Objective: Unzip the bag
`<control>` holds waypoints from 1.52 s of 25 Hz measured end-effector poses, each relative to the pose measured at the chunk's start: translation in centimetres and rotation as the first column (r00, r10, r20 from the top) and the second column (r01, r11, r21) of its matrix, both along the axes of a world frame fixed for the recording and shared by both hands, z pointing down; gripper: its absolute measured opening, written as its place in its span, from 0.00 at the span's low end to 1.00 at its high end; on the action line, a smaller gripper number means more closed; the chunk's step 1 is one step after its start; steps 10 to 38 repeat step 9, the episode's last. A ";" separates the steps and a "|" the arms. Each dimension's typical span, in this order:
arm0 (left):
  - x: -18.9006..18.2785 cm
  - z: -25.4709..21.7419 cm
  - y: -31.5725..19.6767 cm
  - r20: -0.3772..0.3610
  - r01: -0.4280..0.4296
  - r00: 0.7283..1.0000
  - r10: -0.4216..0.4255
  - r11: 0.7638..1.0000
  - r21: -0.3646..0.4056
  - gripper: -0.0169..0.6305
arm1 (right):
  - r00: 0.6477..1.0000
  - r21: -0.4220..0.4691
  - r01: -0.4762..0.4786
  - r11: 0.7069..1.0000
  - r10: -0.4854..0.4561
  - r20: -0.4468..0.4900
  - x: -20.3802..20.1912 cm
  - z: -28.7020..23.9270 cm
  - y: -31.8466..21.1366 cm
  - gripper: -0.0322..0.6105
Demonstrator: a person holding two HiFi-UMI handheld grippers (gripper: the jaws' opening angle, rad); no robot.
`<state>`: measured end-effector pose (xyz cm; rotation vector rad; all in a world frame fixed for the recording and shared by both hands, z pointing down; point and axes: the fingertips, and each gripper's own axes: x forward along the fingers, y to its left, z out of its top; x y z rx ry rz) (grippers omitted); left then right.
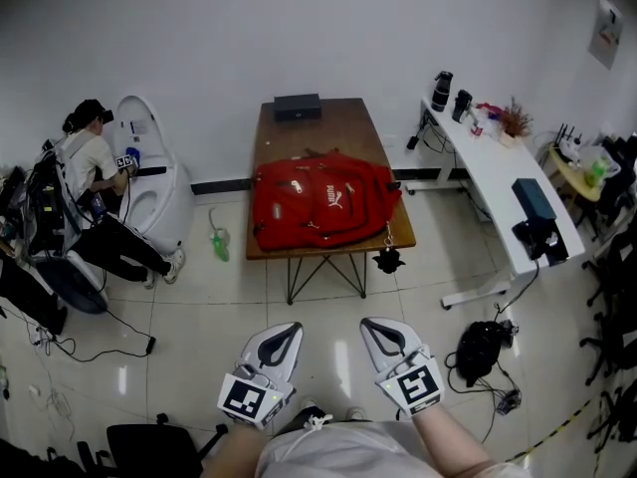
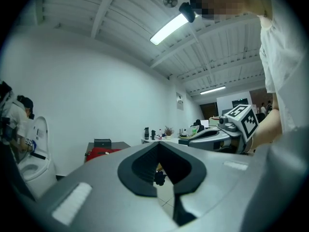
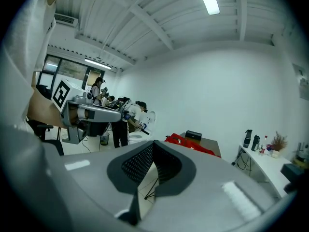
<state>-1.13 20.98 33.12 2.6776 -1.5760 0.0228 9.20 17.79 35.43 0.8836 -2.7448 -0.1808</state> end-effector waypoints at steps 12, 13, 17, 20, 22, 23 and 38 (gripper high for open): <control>0.4 0.8 0.2 0.036 0.001 0.999 -0.001 1.000 0.011 0.04 | 1.000 -0.018 -0.016 1.000 0.016 0.011 0.1 0.7 -0.4 0.06; 0.4 0.8 0.2 0.036 0.001 0.999 -0.001 1.000 0.011 0.04 | 1.000 -0.018 -0.016 1.000 0.016 0.011 0.1 0.7 -0.4 0.06; 0.4 0.8 0.2 0.036 0.001 0.999 -0.001 1.000 0.011 0.04 | 1.000 -0.018 -0.016 1.000 0.016 0.011 0.1 0.7 -0.4 0.06; 0.4 0.8 0.2 0.036 0.001 0.999 -0.001 1.000 0.011 0.04 | 1.000 -0.018 -0.016 1.000 0.016 0.011 0.1 0.7 -0.4 0.06; 0.4 0.8 0.2 0.036 0.001 0.999 -0.001 1.000 0.011 0.04 | 1.000 -0.018 -0.016 1.000 0.016 0.011 0.1 0.7 -0.4 0.06; 0.4 0.8 0.2 0.036 0.001 0.999 -0.001 1.000 0.011 0.04 | 1.000 -0.018 -0.016 1.000 0.016 0.011 0.1 0.7 -0.4 0.06; 0.4 0.8 0.2 0.036 0.001 0.999 -0.001 1.000 0.011 0.04 | 1.000 -0.018 -0.016 1.000 0.016 0.011 0.1 0.7 -0.4 0.06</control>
